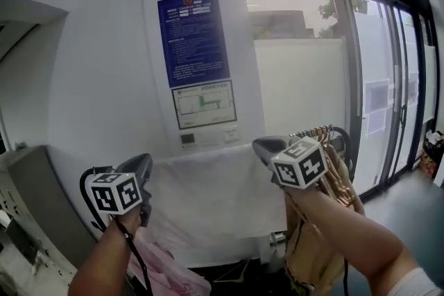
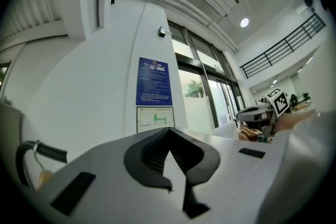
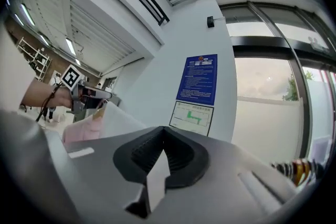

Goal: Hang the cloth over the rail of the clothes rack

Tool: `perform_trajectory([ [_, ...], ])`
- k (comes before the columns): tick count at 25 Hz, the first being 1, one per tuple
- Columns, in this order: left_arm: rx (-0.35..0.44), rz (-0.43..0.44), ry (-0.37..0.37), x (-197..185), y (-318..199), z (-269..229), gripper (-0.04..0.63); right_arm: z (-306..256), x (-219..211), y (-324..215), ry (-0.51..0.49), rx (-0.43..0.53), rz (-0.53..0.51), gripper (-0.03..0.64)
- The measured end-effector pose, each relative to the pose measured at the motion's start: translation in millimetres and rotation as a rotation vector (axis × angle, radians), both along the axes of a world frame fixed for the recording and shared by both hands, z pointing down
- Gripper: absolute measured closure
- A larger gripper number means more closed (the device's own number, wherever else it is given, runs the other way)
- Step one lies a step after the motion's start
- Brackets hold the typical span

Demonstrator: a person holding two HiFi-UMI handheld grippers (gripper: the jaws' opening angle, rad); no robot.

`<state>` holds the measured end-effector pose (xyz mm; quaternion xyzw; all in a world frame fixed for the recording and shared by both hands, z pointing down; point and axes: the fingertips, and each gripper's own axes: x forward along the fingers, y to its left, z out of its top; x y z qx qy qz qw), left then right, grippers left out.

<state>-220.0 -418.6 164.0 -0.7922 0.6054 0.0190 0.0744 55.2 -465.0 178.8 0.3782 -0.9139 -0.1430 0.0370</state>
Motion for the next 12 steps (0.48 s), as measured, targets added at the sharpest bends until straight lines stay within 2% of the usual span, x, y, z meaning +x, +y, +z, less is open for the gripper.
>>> perform_trajectory([
  [2, -0.018, 0.038, -0.006, 22.3, 26.0, 34.3, 0.591, 24.5, -4.1, 36.4, -0.032, -0.005, -0.028, 0.614],
  [7, -0.074, 0.144, 0.133, 54.1, 81.3, 118.1, 0.591, 99.4, -22.1, 110.9, -0.108, -0.028, -0.057, 0.614],
  [12, -0.027, 0.106, 0.117, 59.3, 119.3, 160.8, 0.591, 151.2, -51.6, 154.5, -0.182, -0.06, -0.08, 0.615],
])
